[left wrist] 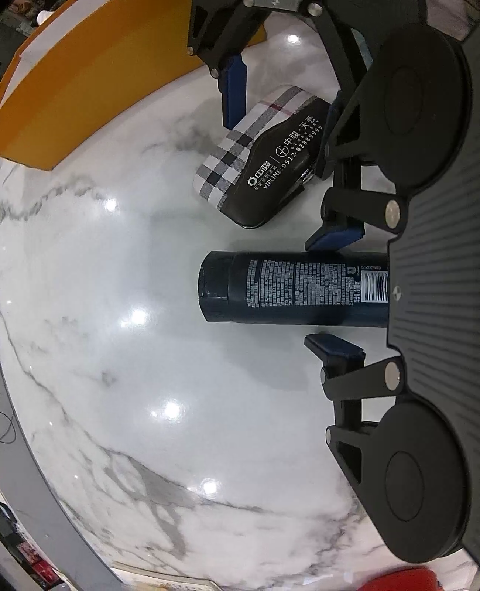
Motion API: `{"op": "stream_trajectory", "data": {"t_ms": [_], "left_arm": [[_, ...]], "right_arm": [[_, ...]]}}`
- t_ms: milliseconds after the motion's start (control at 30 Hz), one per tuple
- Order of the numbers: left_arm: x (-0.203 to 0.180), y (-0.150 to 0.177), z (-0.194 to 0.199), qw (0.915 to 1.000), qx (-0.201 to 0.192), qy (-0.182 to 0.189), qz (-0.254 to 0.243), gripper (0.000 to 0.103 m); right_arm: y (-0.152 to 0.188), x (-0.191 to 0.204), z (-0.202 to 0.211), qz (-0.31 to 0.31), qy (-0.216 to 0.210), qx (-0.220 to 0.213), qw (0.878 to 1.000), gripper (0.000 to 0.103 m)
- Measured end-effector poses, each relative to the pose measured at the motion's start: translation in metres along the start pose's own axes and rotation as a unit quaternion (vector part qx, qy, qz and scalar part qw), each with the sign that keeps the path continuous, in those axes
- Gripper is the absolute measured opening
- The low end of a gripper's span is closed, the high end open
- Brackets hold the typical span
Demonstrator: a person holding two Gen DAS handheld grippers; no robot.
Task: Organize rigid objects
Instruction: 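Close the left tool on the black spray can while the right tool grips the plaid glasses case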
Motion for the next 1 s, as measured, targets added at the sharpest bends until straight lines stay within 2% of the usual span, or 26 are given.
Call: {"op": "stream_trajectory", "data": {"t_ms": [100,267,600,1000], "left_arm": [[0.000,-0.002,0.000,0.9999,0.007,-0.001,0.009,0.047],[0.000,0.000,0.001,0.9998,-0.004,-0.005,0.018,0.047],[-0.003,0.002,0.024,0.9988,-0.031,0.012,0.037,0.047],[-0.027,-0.026,0.083,0.9950,-0.098,0.003,0.021,0.047]], "right_arm": [[-0.001,0.002,-0.001,0.004,0.004,-0.006,1.000,0.067],[-0.001,0.000,-0.001,-0.008,0.002,-0.009,1.000,0.067],[-0.010,-0.005,0.018,-0.035,-0.009,-0.031,0.999,0.066],[-0.031,-0.007,0.079,-0.037,-0.002,-0.106,0.994,0.066]]}}
Point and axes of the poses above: each gripper's, at about its wrist camera, not at the fingertips, and z roughly against the way its jaws point, x to its left, y to its underside, the point moved 3 cm from there along -z, roughly the way its jaws point, and after that the axes turned 14 degrees about -x, right-handed, at the moved point
